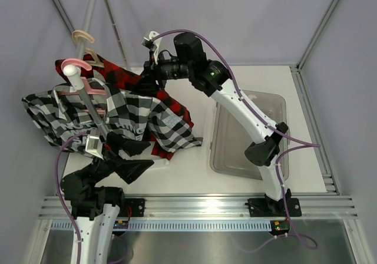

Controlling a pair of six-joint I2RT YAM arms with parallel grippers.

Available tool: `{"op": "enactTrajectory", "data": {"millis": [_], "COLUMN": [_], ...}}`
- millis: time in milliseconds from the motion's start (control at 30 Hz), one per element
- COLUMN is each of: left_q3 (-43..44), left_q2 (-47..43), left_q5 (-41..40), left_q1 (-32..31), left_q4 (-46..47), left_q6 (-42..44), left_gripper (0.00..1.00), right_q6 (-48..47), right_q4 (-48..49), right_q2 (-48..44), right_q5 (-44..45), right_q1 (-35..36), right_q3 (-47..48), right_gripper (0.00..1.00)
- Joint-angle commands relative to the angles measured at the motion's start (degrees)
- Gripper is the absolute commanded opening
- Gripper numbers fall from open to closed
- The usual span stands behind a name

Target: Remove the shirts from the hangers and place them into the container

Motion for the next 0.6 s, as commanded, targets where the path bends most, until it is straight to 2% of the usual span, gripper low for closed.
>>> {"op": "enactTrajectory", "data": {"millis": [0, 100, 267, 400, 567], "left_q3": [1.5, 1.4, 0.1, -0.8, -2.6], "left_q2": [-0.1, 0.0, -0.2, -0.3, 0.0], "left_q5": [2.0, 2.2, 2.2, 2.1, 1.9], "left_q1": [-0.4, -0.5, -1.0, -1.4, -1.6], "left_q4": [1.9, 2.0, 3.6, 4.1, 8.7], "left_q6": [-0.9, -0.8, -1.8, -1.9, -4.6], "left_gripper": [0.99, 0.99, 0.99, 0.99, 0.99], "right_q6": [-7.2, -7.9, -10.2, -12.1, -10.5], "right_q4": [-1.3, -0.9, -0.9, -1.1, 5.7], "right_q2": [0.5, 0.9, 1.3, 3.3, 5.5], "right_q5": [-1.6, -0.5, -0.4, -1.9, -7.5], "right_q1": [0.1, 0.2, 0.3, 0.4, 0.4], "right_q3": [3.1, 3.5, 5.9, 12.1, 13.9], "right_gripper": [0.16, 0.0, 0.0, 0.0, 0.0]}}
